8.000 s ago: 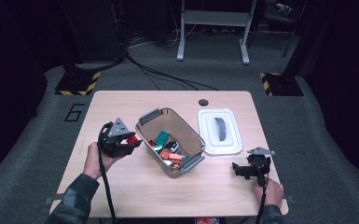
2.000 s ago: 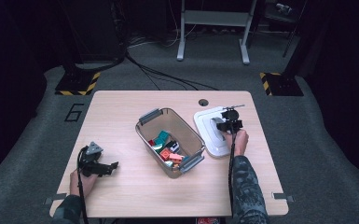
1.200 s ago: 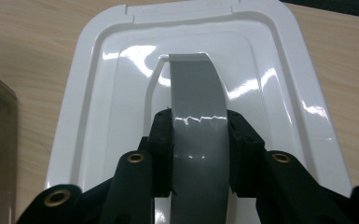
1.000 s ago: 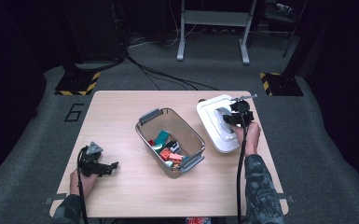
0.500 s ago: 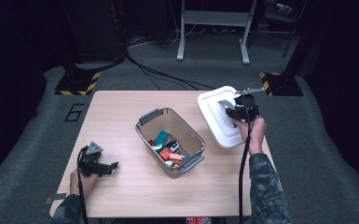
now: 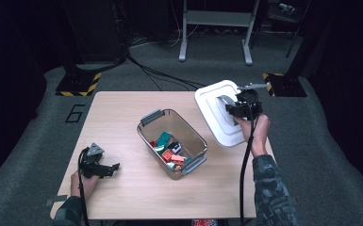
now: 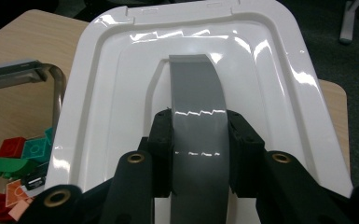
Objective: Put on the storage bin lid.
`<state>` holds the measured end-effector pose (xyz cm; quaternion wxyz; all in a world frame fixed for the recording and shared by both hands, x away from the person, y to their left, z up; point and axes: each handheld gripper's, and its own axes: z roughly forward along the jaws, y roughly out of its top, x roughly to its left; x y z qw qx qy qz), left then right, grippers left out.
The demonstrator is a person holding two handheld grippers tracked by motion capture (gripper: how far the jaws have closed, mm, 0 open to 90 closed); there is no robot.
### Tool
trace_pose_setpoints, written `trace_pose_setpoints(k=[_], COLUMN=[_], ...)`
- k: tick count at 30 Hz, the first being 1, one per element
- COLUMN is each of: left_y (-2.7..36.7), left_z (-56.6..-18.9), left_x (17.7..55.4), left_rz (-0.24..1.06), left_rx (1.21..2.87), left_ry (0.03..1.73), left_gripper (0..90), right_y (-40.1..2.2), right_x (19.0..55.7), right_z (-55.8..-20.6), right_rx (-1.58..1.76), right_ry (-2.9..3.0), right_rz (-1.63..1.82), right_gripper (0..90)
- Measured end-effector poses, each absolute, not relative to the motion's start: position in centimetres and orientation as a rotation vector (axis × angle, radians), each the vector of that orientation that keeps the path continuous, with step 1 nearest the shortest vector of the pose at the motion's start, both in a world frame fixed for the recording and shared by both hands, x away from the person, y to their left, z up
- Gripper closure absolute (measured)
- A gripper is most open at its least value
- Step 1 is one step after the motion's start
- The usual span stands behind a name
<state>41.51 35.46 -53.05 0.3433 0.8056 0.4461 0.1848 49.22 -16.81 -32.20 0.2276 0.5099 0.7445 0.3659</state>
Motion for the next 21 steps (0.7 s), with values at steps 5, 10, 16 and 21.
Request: trace_pose_setpoints(k=[5,10,16,21], left_y=[35.5,35.5,35.5,35.5], left_z=[-53.1,-53.0,-53.1,-53.0], left_x=[41.5,41.5,41.5,41.5], left_rz=[0.481,0.482,0.480,0.481], left_rx=[2.093,2.096,2.092,2.096], left_ry=[1.160,1.157,1.160,1.159], left_gripper=[2.0,2.0,2.0,2.0], right_y=[-15.8,-14.1,-12.6,-11.2], right_x=[48.8,48.4,48.0,47.7], right_z=[-31.5,-31.3,-31.2,-31.2], right_rx=[1.379,1.343,1.316,1.316], right_ry=[2.077,2.118,2.152,2.172], right_rz=[1.031,1.038,1.049,1.076], right_gripper=[66.9,67.0,67.0,66.9])
